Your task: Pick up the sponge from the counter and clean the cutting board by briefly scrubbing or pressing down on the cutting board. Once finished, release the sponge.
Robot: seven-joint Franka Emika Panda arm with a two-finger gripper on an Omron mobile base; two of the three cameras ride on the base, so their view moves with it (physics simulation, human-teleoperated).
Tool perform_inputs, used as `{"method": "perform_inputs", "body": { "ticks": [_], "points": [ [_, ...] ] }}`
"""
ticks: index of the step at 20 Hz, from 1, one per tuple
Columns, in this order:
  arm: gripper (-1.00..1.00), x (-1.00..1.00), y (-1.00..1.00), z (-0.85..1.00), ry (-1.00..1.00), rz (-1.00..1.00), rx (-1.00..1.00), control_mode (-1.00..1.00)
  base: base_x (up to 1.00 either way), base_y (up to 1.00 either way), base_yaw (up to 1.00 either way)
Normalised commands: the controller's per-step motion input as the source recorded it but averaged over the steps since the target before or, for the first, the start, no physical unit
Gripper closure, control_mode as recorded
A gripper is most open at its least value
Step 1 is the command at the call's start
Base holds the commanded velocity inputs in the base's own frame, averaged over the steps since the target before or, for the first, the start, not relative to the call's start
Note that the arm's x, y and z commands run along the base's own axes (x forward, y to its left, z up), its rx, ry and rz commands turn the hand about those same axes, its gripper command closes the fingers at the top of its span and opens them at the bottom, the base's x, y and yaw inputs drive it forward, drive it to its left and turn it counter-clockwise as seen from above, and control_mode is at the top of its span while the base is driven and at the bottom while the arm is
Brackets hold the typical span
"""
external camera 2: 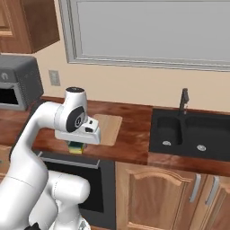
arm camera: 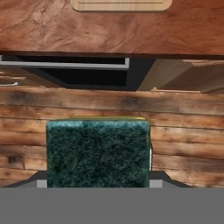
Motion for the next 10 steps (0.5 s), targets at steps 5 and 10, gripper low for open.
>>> {"method": "perform_inputs", "body": {
  "ticks": [5, 10],
  "points": [
    [1.0, 0.0, 0.0, 0.0, 0.0, 0.0, 0.0, 1.0, 0.27, -0.21, -0.11],
    [1.0, 0.0, 0.0, 0.0, 0.0, 0.0, 0.0, 1.0, 0.38, -0.11, -0.12]
  ]
}}
